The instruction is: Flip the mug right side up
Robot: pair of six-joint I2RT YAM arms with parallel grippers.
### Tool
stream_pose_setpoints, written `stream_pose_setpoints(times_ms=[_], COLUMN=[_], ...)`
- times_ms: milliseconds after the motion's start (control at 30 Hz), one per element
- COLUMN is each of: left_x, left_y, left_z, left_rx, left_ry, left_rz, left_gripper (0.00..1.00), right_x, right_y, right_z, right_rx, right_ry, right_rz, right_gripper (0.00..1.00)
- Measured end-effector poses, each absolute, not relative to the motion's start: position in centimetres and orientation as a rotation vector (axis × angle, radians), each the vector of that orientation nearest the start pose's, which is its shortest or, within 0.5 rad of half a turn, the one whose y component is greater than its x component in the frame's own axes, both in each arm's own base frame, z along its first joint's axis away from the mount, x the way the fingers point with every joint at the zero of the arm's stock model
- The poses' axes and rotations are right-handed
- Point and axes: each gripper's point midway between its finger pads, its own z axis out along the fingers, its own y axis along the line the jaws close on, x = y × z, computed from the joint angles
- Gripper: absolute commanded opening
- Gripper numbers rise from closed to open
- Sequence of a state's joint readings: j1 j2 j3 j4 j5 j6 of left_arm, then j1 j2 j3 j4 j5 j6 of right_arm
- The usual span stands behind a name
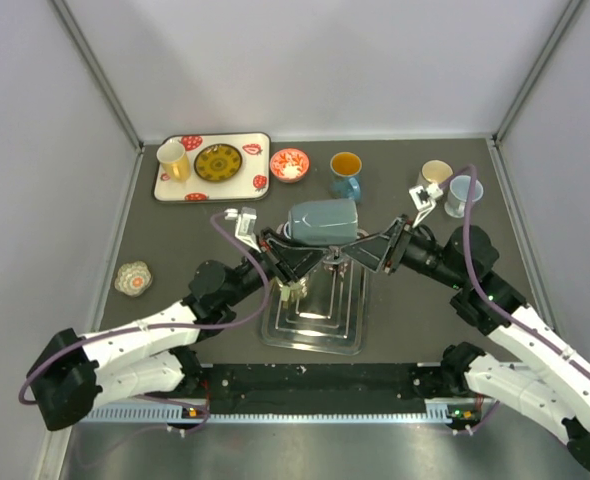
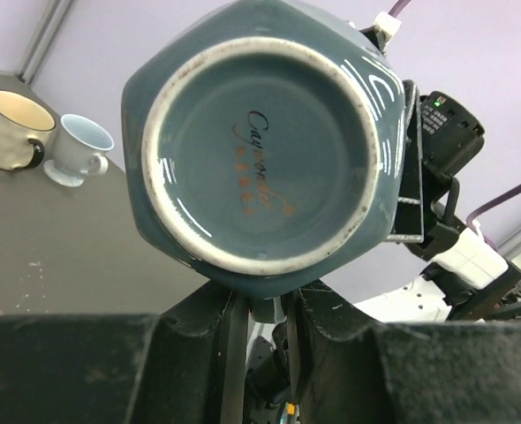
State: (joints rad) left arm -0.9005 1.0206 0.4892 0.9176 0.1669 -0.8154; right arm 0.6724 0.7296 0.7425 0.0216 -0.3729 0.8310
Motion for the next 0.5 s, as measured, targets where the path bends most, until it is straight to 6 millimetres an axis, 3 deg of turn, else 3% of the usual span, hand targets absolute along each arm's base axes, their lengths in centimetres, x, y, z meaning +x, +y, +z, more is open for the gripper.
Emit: stream_pose_setpoints(times_ms=[267, 500], left_x=[17.2, 16.6], left_y=[-30.3, -29.6], left_z=[33.3, 30.6], left_rx=[0.254, 0.387], left_ry=[1.316, 1.504], left_rz=[-1.505, -1.296], left_gripper=[0.0, 0.0], right_x=[16.9, 17.0], right_y=[25.0, 22.0], right_z=[34.0, 31.5], right_rx=[-0.237, -0.216], right_ry=[1.711, 1.817], right_rz=[1.4, 1.166], right_gripper=[0.6, 0.6])
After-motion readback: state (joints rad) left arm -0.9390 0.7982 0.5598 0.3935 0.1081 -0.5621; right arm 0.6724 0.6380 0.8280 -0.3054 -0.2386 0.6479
